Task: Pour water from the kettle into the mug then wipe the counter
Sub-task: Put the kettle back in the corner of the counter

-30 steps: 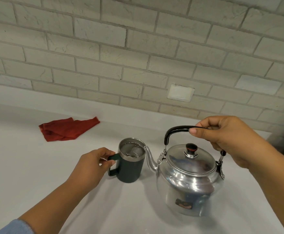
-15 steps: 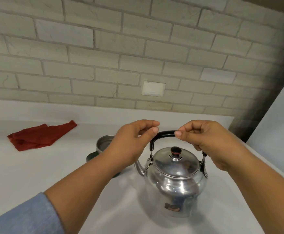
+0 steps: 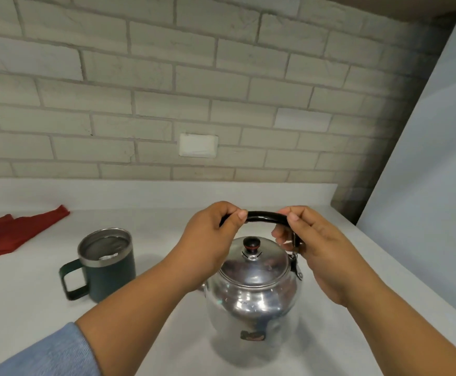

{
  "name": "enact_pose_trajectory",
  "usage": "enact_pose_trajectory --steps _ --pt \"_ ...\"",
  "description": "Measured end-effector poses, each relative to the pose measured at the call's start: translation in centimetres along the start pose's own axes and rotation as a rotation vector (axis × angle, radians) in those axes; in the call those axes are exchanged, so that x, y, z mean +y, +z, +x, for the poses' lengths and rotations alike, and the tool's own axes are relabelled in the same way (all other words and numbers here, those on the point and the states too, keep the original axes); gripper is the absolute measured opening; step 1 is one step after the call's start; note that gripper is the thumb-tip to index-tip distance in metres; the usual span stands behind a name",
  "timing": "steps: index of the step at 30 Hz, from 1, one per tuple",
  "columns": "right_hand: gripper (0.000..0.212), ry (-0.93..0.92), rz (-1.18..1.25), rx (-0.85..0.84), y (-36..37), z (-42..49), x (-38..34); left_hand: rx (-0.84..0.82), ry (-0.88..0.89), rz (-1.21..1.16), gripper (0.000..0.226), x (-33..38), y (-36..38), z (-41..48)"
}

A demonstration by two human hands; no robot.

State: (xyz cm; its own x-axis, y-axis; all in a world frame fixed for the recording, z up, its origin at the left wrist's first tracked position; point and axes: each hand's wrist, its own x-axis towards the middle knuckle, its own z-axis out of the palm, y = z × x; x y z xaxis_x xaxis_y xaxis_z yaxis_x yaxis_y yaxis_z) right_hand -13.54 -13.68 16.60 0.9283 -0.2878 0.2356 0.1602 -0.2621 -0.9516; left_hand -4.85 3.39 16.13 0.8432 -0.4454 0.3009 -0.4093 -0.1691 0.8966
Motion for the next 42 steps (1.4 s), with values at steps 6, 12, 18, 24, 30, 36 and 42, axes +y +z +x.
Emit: enact_pose_trajectory --steps 6,12,18,24,30,36,42 --pt "0.027 0.048 0.007 0.056 -5.1 1.6 3.0 0.031 0.018 0.038 0.02 1.8 5.8 2.6" --pt "0.025 0.076 0.153 0.107 -10.3 4.7 5.8 0.001 -0.019 0.061 0.023 2.8 11.2 5.9" --pt "0.032 0.108 0.246 0.131 -15.9 8.6 8.4 0.067 -0.04 0.09 0.018 2.0 13.7 8.7" --pt "0.031 0.109 0.37 0.206 -21.4 12.5 9.9 0.066 -0.162 0.1 0.011 -0.8 14.5 9.9" --pt "0.028 0.097 0.443 0.195 -25.6 17.3 11.7 0.042 -0.205 0.216 0.011 -3.2 15.2 10.3" --pt "0.023 0.139 0.449 0.244 -28.4 22.4 14.9 0.039 -0.261 0.307 0.012 -5.0 14.2 10.9" --pt "0.024 0.147 0.434 0.232 -28.9 26.6 18.2 0.052 -0.312 0.361 0.013 -7.1 13.9 10.6"
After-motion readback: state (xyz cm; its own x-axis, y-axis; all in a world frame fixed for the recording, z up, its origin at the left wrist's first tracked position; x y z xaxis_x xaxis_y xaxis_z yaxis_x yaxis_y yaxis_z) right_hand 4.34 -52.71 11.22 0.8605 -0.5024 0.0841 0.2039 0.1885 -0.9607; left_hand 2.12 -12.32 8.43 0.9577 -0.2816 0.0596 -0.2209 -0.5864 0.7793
